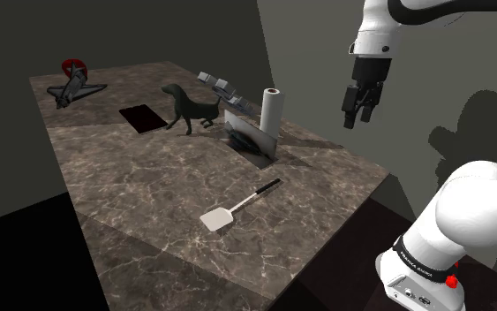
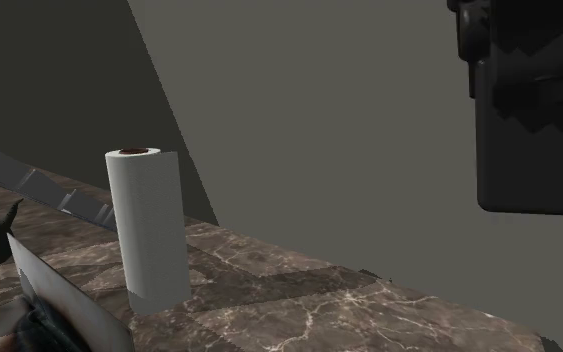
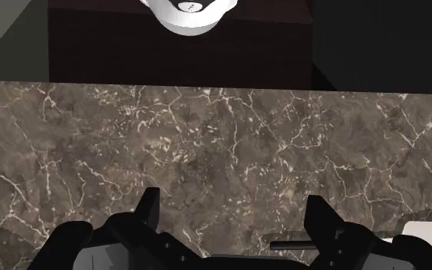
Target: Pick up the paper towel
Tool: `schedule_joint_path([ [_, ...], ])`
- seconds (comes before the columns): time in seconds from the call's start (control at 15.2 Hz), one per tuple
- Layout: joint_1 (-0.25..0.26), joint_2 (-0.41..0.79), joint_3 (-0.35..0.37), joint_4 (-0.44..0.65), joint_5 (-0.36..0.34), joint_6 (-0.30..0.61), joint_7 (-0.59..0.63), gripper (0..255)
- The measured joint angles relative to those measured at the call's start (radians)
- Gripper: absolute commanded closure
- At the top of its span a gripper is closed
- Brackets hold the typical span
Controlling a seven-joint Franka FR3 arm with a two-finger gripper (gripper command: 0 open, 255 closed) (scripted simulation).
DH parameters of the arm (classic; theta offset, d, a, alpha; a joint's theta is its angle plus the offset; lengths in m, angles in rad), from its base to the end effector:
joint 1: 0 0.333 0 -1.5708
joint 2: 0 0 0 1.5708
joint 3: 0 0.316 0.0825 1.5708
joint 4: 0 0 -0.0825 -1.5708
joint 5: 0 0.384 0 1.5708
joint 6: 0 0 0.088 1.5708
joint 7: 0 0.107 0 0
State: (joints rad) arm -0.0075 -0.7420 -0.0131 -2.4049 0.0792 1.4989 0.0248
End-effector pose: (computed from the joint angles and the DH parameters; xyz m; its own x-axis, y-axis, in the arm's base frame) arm 0.3067 0.0018 0.5490 0.9857 -0.0345 -0.1651 -0.0488 -0.9953 -0.0835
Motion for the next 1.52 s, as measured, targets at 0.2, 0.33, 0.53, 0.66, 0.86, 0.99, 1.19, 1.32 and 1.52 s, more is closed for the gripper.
schedule_joint_path([
  [0.2,-0.001,0.045,0.001,0.024,-0.001,0.028,0.001,0],
  [0.33,-0.004,0.110,-0.002,0.054,-0.006,0.073,-0.003,0],
  [0.53,-0.007,0.212,-0.004,0.120,-0.010,0.129,-0.004,0],
  [0.66,-0.010,0.281,-0.007,0.172,-0.014,0.158,-0.006,0],
  [0.86,-0.014,0.392,-0.012,0.266,-0.019,0.196,-0.009,0],
  [0.99,-0.017,0.453,-0.015,0.319,-0.022,0.215,-0.009,0],
  [1.19,-0.018,0.563,-0.016,0.411,-0.023,0.253,-0.007,0],
  [1.32,-0.021,0.629,-0.019,0.484,-0.025,0.259,-0.008,0],
  [1.52,-0.022,0.731,-0.021,0.598,-0.026,0.267,-0.002,0],
])
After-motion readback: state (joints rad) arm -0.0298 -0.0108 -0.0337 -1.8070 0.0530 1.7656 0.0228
